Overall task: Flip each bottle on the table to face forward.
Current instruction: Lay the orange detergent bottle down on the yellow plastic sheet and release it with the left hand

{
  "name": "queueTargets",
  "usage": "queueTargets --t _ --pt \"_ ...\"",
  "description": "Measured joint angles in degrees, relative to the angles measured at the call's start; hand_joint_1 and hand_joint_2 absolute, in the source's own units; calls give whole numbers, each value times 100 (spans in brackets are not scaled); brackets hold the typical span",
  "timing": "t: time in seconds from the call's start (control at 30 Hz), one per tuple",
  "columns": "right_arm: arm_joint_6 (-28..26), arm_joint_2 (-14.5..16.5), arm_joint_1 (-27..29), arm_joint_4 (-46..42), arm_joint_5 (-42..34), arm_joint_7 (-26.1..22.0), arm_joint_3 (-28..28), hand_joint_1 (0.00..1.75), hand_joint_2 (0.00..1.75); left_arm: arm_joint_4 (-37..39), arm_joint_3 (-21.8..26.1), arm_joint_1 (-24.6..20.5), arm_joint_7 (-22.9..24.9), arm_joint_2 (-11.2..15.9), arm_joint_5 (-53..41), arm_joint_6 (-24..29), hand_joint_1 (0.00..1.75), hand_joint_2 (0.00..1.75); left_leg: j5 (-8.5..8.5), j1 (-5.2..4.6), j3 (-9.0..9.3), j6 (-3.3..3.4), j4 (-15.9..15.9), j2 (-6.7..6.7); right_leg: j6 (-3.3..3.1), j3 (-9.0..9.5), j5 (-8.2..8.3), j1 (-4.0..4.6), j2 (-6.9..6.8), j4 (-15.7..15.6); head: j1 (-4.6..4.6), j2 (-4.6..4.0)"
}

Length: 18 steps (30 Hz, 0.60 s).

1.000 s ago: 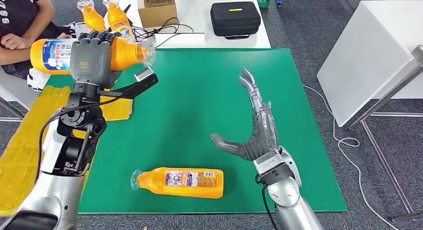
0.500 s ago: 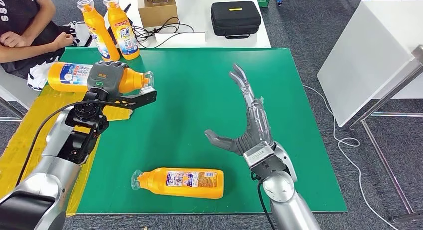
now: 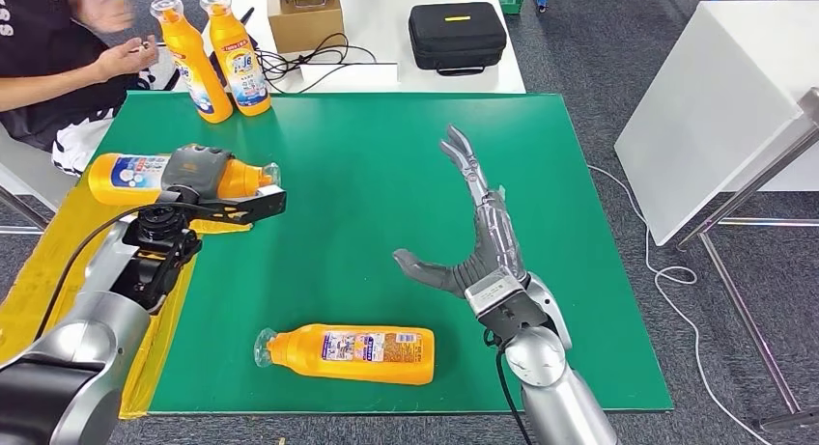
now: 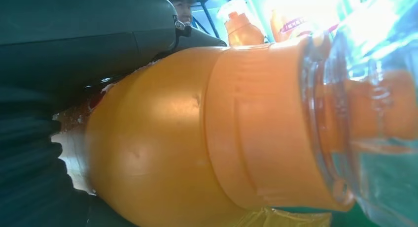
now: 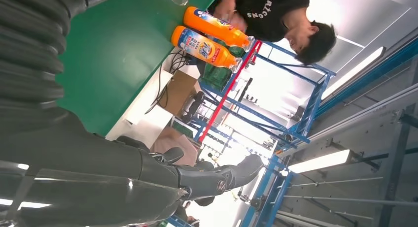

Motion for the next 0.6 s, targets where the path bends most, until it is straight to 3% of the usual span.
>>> queueTargets --t 0.27,0.6 --pt "5 0 -16 36 0 15 0 0 175 176 38 -54 -43 0 20 -98 175 175 0 0 0 0 0 1 0 1 0 0 0 0 -1 0" --pt "33 -4 -30 92 0 141 0 0 175 1013 570 -114 -310 69 237 -247 175 175 0 3 0 0 0 2 -1 -1 0 1 1 1 1 0"
